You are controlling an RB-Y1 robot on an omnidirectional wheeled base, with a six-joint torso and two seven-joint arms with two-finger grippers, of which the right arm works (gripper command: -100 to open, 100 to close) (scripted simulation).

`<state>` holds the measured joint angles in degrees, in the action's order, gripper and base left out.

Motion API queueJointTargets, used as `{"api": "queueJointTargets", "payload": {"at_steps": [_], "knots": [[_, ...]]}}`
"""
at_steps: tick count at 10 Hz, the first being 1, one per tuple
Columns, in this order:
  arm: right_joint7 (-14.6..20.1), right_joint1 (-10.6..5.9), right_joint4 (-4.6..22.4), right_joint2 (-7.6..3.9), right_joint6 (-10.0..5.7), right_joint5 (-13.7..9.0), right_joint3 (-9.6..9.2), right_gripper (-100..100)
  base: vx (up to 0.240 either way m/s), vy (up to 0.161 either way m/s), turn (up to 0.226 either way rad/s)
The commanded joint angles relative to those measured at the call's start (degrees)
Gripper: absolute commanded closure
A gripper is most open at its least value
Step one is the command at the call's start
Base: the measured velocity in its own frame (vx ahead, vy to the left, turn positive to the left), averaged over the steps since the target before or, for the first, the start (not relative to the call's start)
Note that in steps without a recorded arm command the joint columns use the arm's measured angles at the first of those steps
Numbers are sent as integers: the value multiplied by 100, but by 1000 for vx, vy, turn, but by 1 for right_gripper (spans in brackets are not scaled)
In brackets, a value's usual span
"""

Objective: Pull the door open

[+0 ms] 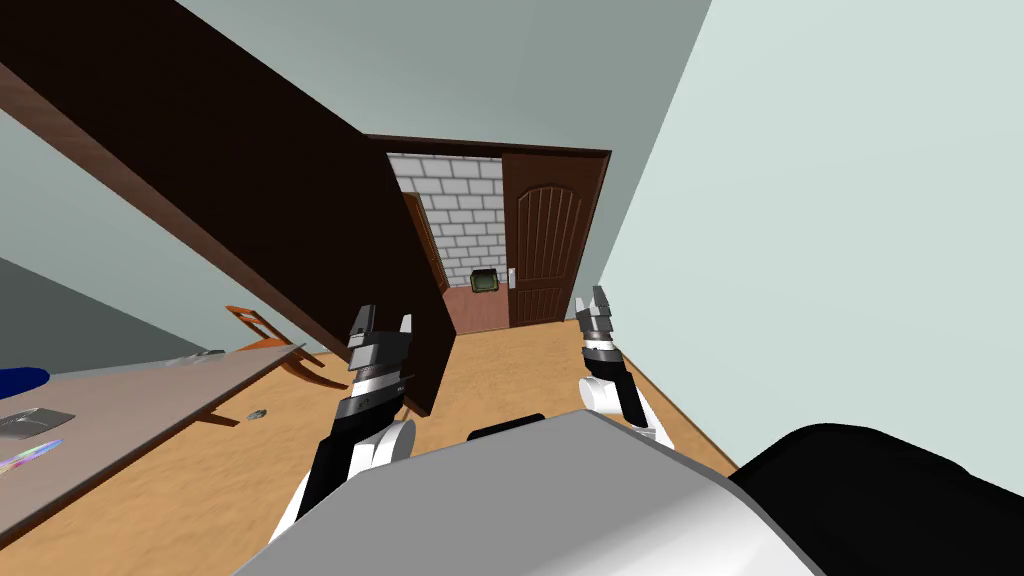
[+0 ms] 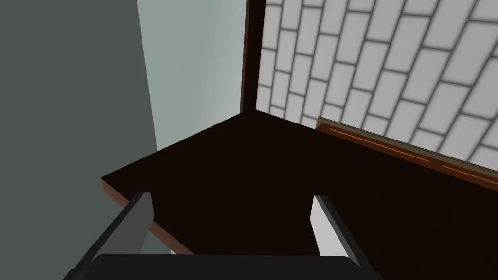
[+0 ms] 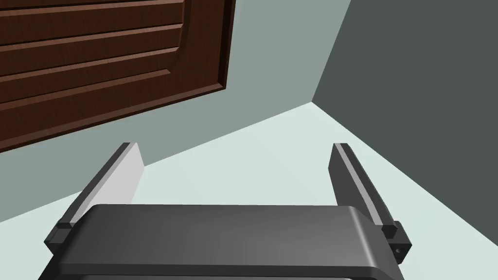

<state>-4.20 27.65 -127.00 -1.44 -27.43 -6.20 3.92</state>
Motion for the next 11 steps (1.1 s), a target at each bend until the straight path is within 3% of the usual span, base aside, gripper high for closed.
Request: {"api": "queueJointTargets", "payload": {"at_steps": [1, 11], "knots": [[13, -116, 205, -55, 34, 11, 9, -100, 109, -11, 17], [77, -667, 1185, -231, 196, 66, 53, -100, 126, 2, 13]]}}
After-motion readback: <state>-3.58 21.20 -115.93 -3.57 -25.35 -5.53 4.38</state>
